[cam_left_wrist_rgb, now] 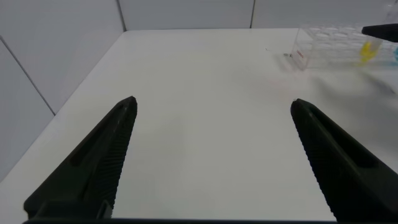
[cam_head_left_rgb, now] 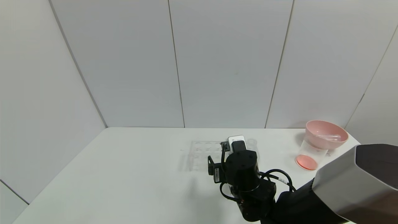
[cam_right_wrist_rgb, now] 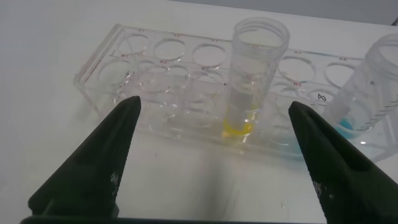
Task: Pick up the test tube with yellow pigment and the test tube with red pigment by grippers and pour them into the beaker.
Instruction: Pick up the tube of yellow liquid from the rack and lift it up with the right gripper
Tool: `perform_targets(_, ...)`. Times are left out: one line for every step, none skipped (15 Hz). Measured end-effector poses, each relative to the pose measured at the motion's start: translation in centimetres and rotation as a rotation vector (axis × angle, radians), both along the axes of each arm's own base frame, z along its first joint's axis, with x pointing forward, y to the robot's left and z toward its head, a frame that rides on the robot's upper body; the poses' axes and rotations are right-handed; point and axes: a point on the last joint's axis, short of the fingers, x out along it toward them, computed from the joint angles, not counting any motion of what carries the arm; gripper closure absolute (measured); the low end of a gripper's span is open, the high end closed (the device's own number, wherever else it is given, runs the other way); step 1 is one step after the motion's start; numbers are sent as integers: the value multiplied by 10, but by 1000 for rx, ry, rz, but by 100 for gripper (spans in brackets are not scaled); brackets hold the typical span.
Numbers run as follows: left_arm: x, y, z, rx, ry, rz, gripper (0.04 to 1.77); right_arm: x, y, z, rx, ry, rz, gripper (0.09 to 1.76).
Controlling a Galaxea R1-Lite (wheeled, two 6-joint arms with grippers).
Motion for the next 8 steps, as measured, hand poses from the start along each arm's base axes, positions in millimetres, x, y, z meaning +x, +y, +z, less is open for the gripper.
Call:
perform_targets(0,0,0,0,0,0,5,3,0,-1,1,0,-6,15)
perform_targets(0,0,0,0,0,1,5,6,0,-2,1,-1,-12,15)
perform_targets(0,0,0,0,0,0,5,10,-1,-4,-3,3,-19,15)
perform_targets(0,0,0,0,0,0,5,13,-2,-5,-9,9,-25,14)
perform_targets(0,0,0,0,0,0,5,15,-2,-5,-12,12,-30,14)
perform_targets(0,0,0,0,0,1,5,17,-1,-5,-10,10,-33,14)
perform_targets(0,0,0,0,0,0,5,19,0,-4,-8,8,-35,34)
perform_targets(0,0,0,0,0,0,5,21,0,-5,-11,10,-37,50)
